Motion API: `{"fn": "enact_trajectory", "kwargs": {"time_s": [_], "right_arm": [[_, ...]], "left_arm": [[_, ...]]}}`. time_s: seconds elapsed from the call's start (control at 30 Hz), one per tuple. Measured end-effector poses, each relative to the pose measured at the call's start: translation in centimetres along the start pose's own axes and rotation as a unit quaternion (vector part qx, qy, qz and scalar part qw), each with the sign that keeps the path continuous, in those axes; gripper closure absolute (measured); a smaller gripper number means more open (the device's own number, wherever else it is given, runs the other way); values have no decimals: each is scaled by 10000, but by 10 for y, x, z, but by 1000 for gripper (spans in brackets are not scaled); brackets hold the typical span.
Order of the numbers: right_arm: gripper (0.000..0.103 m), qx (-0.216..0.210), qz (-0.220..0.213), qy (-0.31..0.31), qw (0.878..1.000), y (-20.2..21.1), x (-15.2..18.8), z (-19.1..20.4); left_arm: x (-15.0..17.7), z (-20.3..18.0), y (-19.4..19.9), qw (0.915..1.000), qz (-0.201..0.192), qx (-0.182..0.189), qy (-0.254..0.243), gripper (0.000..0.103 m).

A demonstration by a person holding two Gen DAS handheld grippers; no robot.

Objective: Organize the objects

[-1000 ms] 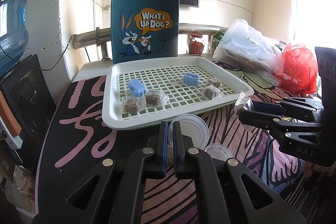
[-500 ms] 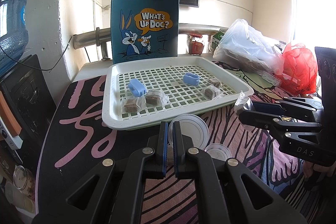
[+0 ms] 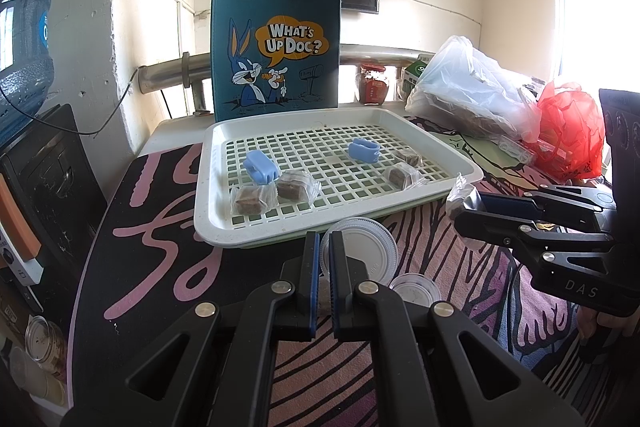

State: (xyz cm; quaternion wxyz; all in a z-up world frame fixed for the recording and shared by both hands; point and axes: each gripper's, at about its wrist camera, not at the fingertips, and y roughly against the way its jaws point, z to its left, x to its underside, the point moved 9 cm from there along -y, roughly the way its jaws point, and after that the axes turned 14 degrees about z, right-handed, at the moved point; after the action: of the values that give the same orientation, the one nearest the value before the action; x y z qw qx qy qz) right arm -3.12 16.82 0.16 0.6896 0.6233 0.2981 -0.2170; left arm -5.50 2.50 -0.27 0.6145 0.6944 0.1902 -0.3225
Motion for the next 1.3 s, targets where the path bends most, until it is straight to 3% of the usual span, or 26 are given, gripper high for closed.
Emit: {"fn": "enact_trajectory", "kwargs": {"time_s": [0.27,0.47,0.67,0.83,0.93,1.2,1.3], "right_arm": [[80,-52,58,-100,9999,-2,1,-2],[80,-322,195,-374,9986,-1,-3,-16],[80,-330,126,-519,9980,16,-46,-60],[80,-297,543,-768,9951,-19,-88,-106],[80,-63,831,-823,9931,-52,-102,-123],[80,527,1554,-667,9842,-122,-101,-144],[80,538,1743,-702,9807,-136,-97,-147]], "left_arm": [[0,2,-4,9999,103,90,57,100],[-3,13,-10,9978,485,361,257,100],[-64,46,-7,9984,473,245,214,100],[-112,67,-57,9943,855,167,608,100],[-125,57,-91,9920,1039,181,693,100],[-119,34,-156,9857,1569,-92,608,100],[-112,35,-167,9827,1730,-221,628,99]]}}
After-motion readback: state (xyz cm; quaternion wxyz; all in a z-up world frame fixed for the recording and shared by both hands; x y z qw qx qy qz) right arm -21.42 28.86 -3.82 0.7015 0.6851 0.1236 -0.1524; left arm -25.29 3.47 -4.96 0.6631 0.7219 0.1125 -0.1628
